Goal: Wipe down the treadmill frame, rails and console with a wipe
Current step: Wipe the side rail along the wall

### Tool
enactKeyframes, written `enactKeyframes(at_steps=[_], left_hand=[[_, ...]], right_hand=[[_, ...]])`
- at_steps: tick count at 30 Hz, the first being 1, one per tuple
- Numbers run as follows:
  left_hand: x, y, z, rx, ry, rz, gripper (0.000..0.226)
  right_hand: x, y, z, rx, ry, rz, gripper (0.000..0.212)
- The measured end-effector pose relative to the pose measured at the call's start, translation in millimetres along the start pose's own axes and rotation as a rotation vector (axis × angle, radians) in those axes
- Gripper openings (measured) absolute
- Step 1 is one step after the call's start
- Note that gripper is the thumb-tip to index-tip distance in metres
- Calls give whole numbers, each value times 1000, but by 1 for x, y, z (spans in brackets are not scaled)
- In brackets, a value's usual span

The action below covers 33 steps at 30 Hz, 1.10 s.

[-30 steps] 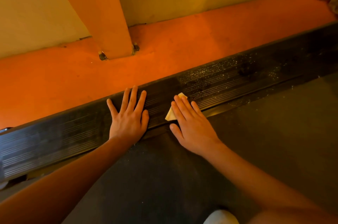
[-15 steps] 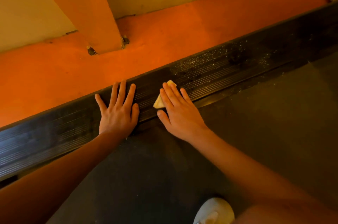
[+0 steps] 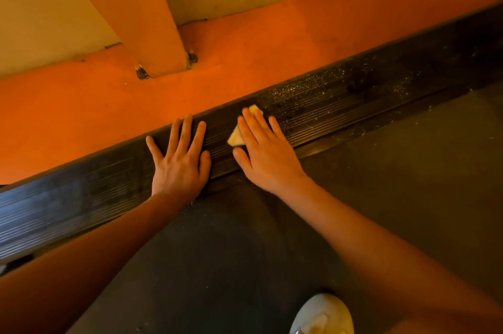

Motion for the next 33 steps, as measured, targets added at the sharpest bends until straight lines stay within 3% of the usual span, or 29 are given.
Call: enactKeyframes(at_steps=[4,10,16,23,33], left_hand=[[0,-1,0,2,-7,-6,64],[0,-1,0,1,-14,-6,64],[1,-1,2,1,-12,-2,64],[-1,-2,1,-9,-23,-44,66],[-13,-6,15,39,-28,-31,63]], right_hand=[[-24,-10,5,18,18,14,69],[50,14,-3,-81,56,-39,67],[-17,-7,0,-20,49,7,67],[51,12,0,-93,74,-34,66],[-20,-18,20,-20,43,1,65]])
Point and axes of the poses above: each hand's wrist, its own x-axis away from the middle knuckle, its own y-axis out of the palm, z = x × y, the point moved 2 cm from there along -x, towards the middle knuckle, and after that the axes turned 7 degrees about -z, right-handed, at the moved point
